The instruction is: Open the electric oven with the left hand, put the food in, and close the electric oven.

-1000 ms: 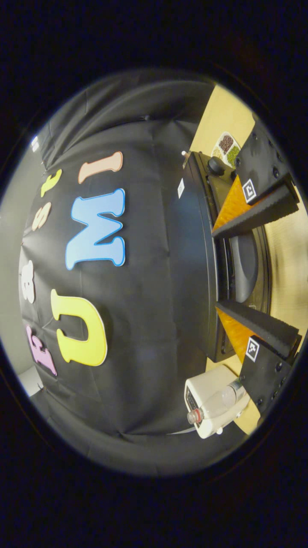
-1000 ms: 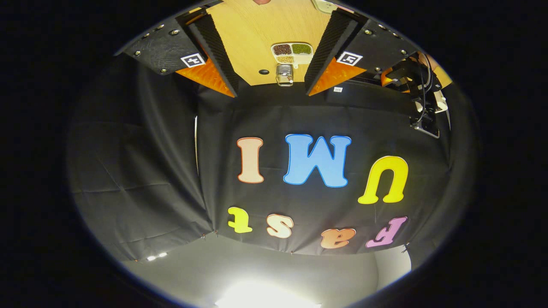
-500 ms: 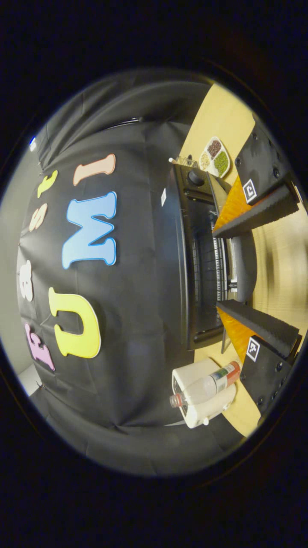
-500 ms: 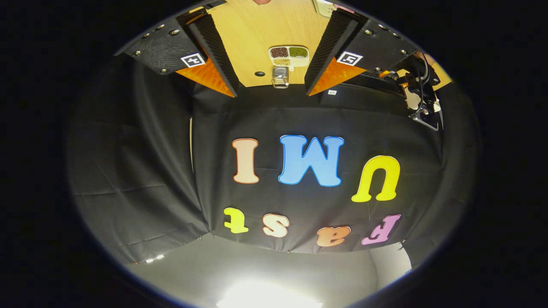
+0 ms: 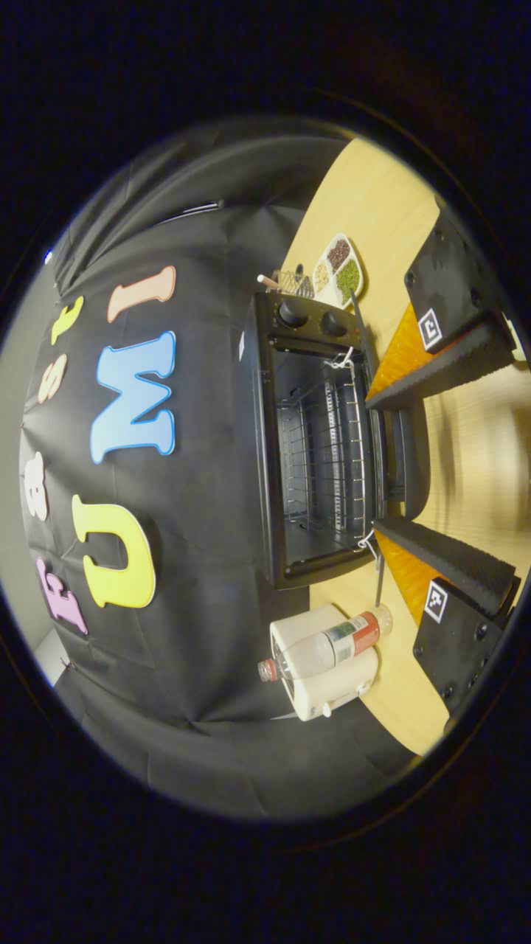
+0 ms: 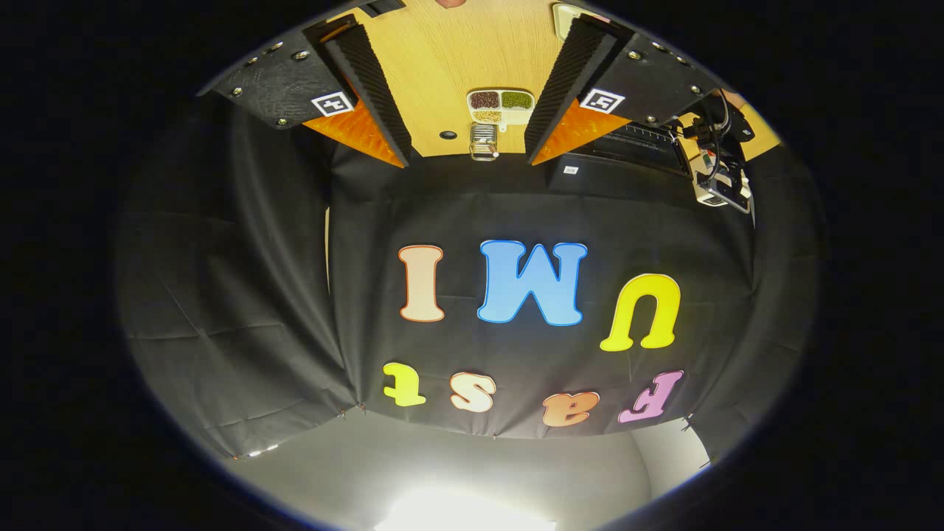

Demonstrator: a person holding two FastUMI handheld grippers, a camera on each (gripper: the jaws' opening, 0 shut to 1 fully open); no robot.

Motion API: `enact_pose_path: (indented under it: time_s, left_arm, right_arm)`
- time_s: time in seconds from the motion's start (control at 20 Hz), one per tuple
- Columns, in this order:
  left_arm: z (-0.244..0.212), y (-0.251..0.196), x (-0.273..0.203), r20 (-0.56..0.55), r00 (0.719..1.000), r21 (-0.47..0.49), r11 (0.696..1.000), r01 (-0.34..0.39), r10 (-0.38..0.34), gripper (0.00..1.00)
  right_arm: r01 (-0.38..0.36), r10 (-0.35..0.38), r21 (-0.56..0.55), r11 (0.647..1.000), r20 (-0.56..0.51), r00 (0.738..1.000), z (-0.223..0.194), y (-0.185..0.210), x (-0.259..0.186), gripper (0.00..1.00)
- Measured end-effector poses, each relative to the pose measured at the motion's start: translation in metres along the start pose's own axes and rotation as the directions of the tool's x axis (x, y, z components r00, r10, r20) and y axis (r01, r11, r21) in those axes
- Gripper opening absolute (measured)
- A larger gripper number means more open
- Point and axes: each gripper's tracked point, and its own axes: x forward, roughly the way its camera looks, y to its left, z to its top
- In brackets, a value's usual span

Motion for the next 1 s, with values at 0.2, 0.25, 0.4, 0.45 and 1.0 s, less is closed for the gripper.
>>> enact_pose_path:
  time_s: [0.2, 0.25, 0.4, 0.45, 1.0]
  left_arm:
    - [-0.02, -0.003, -0.008, -0.04, 0.999, -0.01, 1.0, -0.013, 0.013, 0.92]
    - [-0.026, -0.005, -0.008, -0.051, 0.999, -0.007, 1.0, -0.015, 0.015, 0.98]
    - [-0.046, -0.008, -0.012, -0.094, 0.995, -0.004, 1.0, -0.025, 0.024, 0.97]
    - [-0.052, -0.01, -0.012, -0.104, 0.994, -0.005, 1.0, -0.026, 0.025, 0.96]
    - [-0.021, -0.004, -0.066, -0.046, 0.999, -0.026, 0.999, -0.024, 0.023, 1.0]
  right_arm:
    - [-0.002, 0.002, 0.014, 1.0, -0.02, 1.0, -0.007, -0.008, -0.003, 0.96]
    - [-0.004, 0.005, 0.018, 1.0, -0.022, 1.0, -0.008, -0.009, -0.004, 0.96]
    - [-0.016, 0.016, 0.015, 1.0, -0.036, 0.999, -0.011, -0.008, -0.005, 0.96]
    - [-0.021, 0.022, 0.013, 1.0, -0.039, 0.999, -0.013, -0.008, -0.006, 0.96]
    - [-0.178, 0.184, 0.062, 0.982, -0.095, 0.978, -0.027, 0.023, -0.009, 0.96]
